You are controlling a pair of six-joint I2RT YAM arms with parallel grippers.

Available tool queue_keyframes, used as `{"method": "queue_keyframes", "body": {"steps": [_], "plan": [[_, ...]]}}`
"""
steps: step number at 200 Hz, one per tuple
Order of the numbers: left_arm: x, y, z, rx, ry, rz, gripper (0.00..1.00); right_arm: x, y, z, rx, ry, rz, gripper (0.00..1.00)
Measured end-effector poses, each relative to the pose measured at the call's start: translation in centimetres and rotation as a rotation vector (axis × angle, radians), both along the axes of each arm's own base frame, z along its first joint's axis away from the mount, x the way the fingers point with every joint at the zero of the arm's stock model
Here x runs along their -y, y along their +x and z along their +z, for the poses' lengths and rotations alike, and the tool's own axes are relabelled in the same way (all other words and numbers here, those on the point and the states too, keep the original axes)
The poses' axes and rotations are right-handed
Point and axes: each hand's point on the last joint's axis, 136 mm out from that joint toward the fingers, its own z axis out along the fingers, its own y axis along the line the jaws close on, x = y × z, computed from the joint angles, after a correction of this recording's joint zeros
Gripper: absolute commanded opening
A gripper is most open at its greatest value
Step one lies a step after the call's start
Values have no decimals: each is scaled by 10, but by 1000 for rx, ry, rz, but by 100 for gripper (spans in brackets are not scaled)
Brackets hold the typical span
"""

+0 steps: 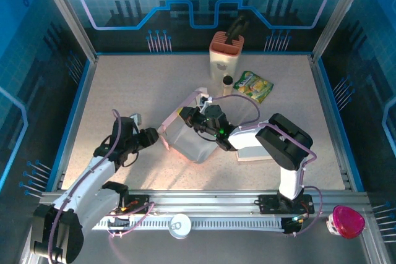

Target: Fold the paper box

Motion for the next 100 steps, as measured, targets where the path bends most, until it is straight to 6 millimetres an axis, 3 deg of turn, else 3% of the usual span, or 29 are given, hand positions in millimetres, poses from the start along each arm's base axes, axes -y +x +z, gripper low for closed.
{"method": "queue_keyframes", "body": {"steps": [100], "plan": [[19, -12, 9, 67, 2, -93, 36, 2, 2, -1, -12, 0, 20, 0]]}}
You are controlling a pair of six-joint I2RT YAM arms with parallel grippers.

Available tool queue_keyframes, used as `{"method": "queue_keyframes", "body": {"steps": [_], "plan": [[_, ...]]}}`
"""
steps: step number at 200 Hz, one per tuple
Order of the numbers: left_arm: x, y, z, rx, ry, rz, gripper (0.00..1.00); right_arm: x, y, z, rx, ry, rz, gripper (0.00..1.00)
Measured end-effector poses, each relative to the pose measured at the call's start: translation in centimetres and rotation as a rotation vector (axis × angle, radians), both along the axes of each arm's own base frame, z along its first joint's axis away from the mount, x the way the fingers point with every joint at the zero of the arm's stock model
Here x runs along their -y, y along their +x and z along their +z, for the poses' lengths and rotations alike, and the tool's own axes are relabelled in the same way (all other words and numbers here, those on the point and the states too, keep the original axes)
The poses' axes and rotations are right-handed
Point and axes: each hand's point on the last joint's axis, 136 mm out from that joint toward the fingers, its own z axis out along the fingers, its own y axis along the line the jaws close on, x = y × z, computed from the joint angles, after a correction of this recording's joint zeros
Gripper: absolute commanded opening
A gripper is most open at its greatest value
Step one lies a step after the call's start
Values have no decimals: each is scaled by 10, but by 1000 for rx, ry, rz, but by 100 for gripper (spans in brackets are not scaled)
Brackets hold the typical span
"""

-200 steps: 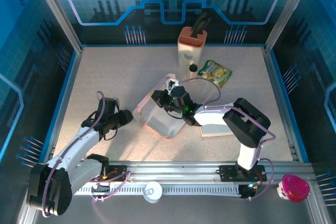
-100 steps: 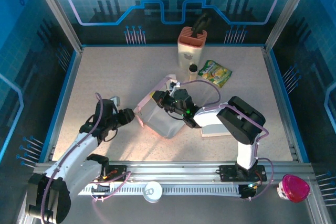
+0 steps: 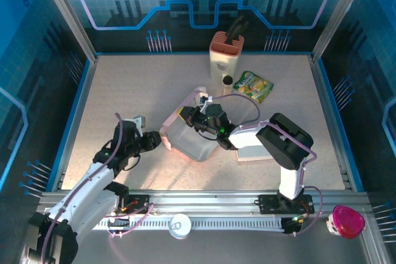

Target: Fold the paper box

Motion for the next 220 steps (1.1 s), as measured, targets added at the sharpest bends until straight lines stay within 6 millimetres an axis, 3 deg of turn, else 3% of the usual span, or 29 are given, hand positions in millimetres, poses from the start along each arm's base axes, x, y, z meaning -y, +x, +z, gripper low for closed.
{"method": "queue_keyframes", "body": {"steps": [65, 220], "plan": [[11, -5, -12, -16, 36, -40, 35, 6, 6, 0, -26, 5, 10, 0], [33, 9, -10, 92, 136, -107, 28, 10, 8, -1, -57, 21, 17, 0]]}}
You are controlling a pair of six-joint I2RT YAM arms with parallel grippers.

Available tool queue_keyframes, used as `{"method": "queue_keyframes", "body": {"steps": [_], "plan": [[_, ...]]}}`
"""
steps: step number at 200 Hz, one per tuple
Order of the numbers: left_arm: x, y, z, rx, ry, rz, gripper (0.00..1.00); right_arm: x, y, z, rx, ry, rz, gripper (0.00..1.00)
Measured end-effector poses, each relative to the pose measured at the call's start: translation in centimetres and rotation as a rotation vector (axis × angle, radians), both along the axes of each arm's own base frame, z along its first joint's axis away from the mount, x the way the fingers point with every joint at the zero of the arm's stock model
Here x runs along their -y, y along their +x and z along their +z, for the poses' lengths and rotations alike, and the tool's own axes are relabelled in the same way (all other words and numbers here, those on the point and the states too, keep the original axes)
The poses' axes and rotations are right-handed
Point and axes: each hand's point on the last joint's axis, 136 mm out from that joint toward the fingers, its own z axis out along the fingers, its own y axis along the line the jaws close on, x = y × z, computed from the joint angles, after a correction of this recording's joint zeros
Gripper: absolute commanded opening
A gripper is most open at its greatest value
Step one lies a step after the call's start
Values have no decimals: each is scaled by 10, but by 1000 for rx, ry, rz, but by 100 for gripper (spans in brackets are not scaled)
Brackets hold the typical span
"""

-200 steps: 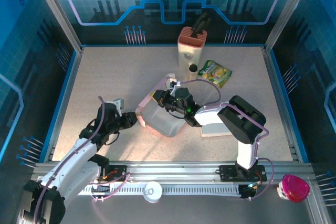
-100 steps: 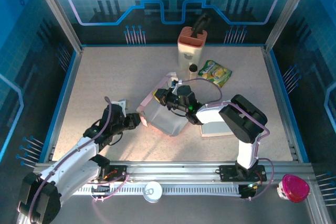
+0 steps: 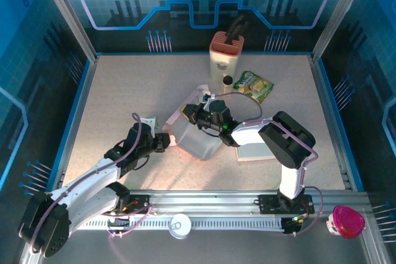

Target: Fold the paper box

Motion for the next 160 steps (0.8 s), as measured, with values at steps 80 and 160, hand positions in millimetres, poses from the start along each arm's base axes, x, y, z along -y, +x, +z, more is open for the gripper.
{"method": "queue_keyframes", "body": {"steps": [80, 160], "plan": [[11, 2, -7, 33, 76, -32, 27, 0, 0, 0, -5, 4, -1, 0], [17, 4, -10, 59, 125, -54, 28, 0, 0, 0, -6, 5, -2, 0]]}}
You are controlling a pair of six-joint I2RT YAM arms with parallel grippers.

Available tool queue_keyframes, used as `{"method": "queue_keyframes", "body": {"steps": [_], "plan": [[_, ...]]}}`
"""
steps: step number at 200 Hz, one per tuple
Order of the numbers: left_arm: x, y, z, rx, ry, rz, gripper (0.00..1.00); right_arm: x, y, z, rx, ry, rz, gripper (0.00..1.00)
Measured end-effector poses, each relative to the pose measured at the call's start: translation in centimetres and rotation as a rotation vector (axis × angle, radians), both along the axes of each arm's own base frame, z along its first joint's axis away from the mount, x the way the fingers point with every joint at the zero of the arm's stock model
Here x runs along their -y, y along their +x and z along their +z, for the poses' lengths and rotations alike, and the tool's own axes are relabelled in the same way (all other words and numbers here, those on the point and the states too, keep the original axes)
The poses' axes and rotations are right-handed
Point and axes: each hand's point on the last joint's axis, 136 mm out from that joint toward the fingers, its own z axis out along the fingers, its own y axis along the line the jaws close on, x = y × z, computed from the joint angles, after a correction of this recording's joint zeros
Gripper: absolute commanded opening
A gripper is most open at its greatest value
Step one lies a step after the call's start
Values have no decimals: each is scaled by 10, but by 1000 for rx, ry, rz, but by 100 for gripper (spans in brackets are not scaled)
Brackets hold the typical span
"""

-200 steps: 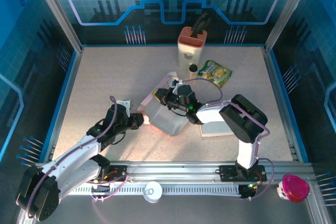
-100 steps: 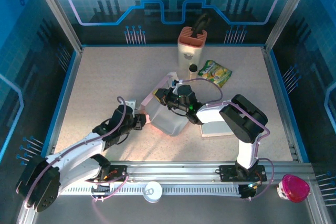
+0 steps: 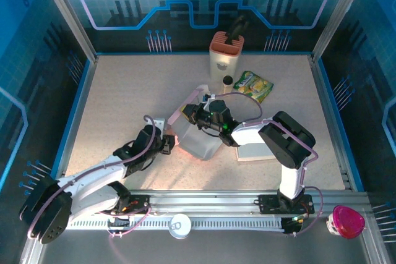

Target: Fold the paper box

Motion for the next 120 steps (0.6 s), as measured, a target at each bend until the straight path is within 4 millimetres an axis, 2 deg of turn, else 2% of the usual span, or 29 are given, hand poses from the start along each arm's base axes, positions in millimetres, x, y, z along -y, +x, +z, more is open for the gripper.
{"method": "queue_keyframes", "body": {"steps": [120], "plan": [[12, 9, -5, 57, 42, 8, 24, 4, 0, 1, -2, 21, -48, 0]]}}
